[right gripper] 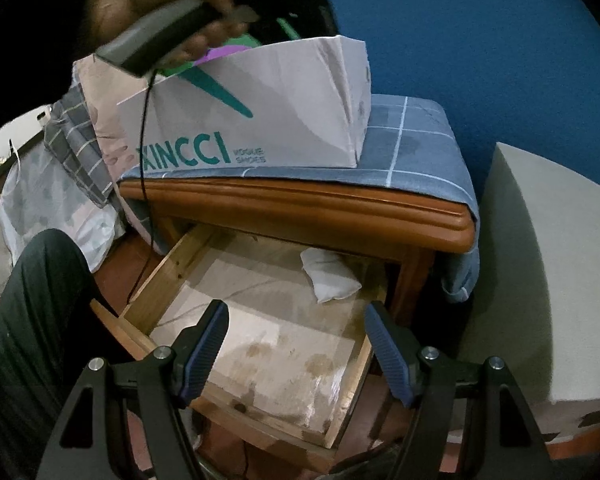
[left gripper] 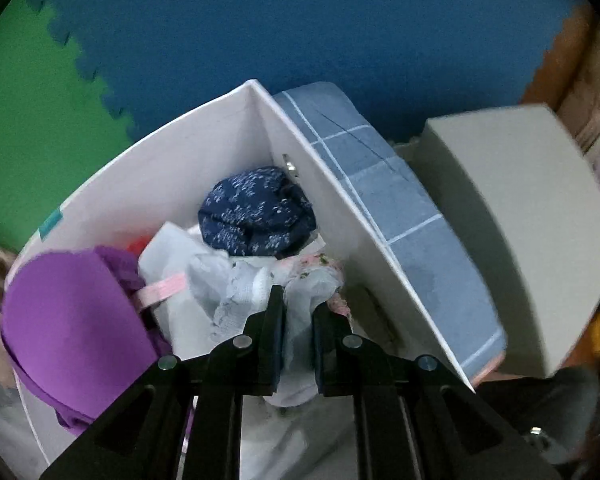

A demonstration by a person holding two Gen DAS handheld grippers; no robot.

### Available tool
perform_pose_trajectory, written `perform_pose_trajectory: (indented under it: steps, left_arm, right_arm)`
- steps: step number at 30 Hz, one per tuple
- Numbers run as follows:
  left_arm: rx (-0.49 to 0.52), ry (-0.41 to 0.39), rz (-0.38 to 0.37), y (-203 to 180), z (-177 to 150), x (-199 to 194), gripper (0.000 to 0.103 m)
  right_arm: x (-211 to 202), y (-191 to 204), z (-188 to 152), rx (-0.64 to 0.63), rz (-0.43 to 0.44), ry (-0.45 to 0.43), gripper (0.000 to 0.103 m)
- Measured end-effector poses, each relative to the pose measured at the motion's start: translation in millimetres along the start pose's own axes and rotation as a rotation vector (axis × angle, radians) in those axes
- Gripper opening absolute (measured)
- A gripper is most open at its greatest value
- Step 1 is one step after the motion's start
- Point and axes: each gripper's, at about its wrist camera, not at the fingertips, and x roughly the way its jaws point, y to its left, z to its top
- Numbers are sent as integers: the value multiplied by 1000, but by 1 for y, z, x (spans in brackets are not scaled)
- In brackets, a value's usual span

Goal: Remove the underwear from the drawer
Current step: 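Lower the white sock into the box and open the left gripper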

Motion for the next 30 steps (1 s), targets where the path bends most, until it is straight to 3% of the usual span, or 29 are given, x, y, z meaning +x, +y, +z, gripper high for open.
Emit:
perform_pose_trajectory:
  steps: [3, 5, 7, 12, 17, 30]
  left_arm:
    - [18, 24, 35, -5, 7, 12, 8]
    - [-55, 7, 17, 10, 13, 8, 9]
    - [-165, -60, -2, 33, 17, -6, 9]
    - [-321, -67, -63, 54, 23, -9, 9]
    - [-318, -73, -15, 50, 31, 0, 9]
    - [-333, -39, -4, 50, 36, 8, 9]
  right_arm:
    - [3, 3, -2, -22, -12, 16, 72]
    - [2, 3, -3, -24, -14, 18, 72]
    - [1, 1, -3, -18, -10, 13, 72]
    - [1, 0, -2, -8, -4, 11, 72]
    - [2, 0, -3, -17, -2, 13, 72]
    - [6, 10, -2, -52, 13, 32, 72]
